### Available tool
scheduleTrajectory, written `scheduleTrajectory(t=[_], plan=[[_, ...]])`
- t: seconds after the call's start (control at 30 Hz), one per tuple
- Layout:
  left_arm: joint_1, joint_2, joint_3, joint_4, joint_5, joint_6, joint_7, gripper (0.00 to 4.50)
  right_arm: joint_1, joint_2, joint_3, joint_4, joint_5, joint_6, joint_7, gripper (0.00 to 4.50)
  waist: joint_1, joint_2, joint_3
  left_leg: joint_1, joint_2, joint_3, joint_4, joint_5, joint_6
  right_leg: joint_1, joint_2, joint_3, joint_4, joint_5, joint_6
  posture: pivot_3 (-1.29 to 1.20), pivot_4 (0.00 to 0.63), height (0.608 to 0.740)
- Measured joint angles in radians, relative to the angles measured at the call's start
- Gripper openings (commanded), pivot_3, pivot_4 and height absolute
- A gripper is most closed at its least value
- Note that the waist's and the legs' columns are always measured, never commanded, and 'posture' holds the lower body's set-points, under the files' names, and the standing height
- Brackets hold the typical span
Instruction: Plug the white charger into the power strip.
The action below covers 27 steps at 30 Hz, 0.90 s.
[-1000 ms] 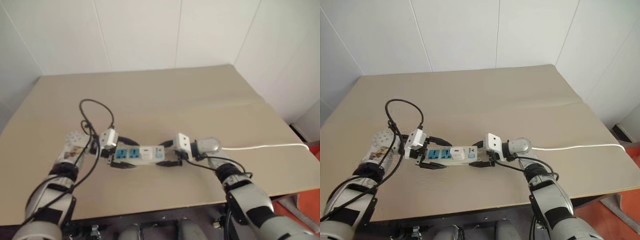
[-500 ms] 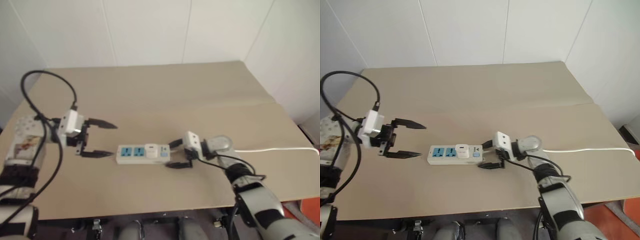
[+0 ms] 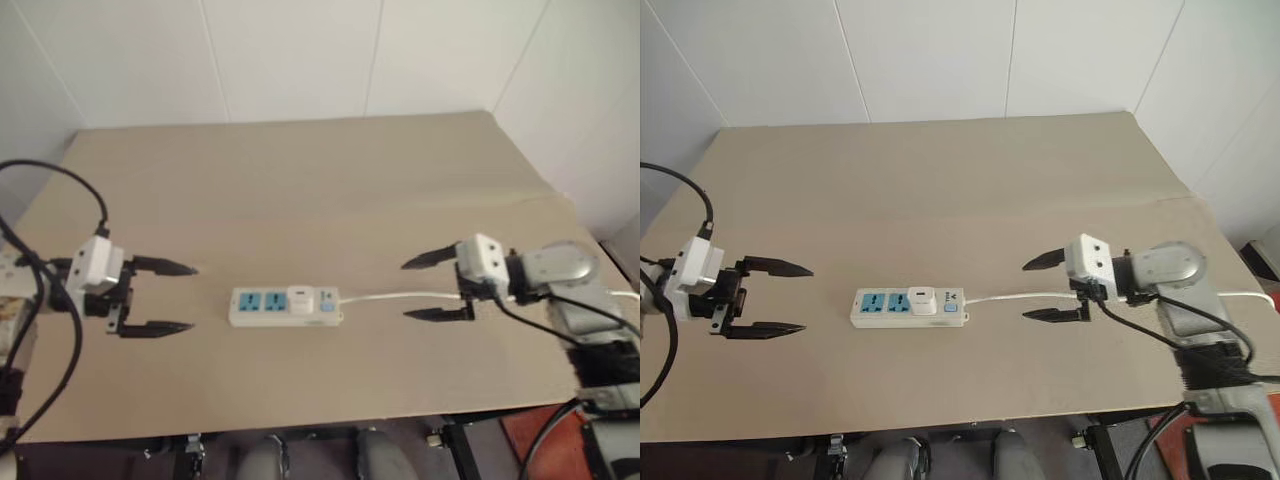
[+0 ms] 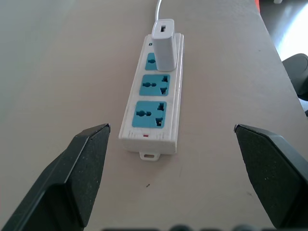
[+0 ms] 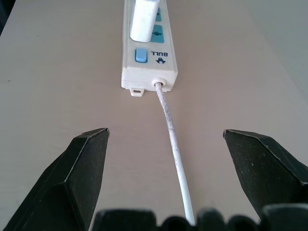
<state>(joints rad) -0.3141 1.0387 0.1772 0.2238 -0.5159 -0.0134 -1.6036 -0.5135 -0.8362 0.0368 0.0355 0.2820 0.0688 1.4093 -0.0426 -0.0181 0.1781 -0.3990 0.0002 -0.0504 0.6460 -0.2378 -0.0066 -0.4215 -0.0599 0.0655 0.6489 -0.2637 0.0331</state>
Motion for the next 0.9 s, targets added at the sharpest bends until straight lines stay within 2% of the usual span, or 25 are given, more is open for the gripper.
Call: scheduleTrajectory(t=[0.17, 0.5, 0.77, 0.9], plan=[[-0.008, -0.002, -0.001, 0.001, 0.006, 0.02, 0.004, 4.5, 0.057, -0.023, -0.02, -0.118, 0.025, 0.104, -0.059, 4.47, 0.001, 0.0, 0.0, -0.001, 0.0, 0.001, 0.001, 0.0, 0.0, 0.0, 0.0, 0.0, 0.0, 0.0, 0.0, 0.0, 0.15, 0.74], [-0.033, -0.005, -0.014, -0.013, 0.002, 0.091, -0.006, 4.5, 0.14, -0.026, -0.034, -0.222, 0.042, 0.202, -0.159, 4.47, 0.0, -0.001, 0.0, -0.002, 0.0, 0.002, 0.003, 0.0, 0.0, 0.0, 0.0, -0.001, 0.001, 0.0, 0.0, 0.0, 0.15, 0.74], [-0.202, -0.096, -0.134, 0.134, 0.052, 0.049, -0.007, 4.5, 0.131, -0.054, -0.037, -0.197, 0.028, 0.219, -0.191, 4.47, 0.006, -0.001, 0.0, -0.004, -0.001, 0.005, 0.009, 0.0, 0.0, 0.0, 0.0, -0.002, 0.004, 0.0, 0.0, 0.0, 0.15, 0.74], [-0.249, -0.106, -0.188, 0.168, 0.066, 0.032, -0.008, 4.5, 0.128, -0.055, -0.036, -0.165, 0.019, 0.219, -0.179, 4.47, 0.001, -0.001, 0.0, -0.006, -0.001, 0.005, 0.014, -0.001, 0.001, -0.001, 0.0, -0.002, 0.008, 0.0, 0.0, 0.0, 0.15, 0.74]])
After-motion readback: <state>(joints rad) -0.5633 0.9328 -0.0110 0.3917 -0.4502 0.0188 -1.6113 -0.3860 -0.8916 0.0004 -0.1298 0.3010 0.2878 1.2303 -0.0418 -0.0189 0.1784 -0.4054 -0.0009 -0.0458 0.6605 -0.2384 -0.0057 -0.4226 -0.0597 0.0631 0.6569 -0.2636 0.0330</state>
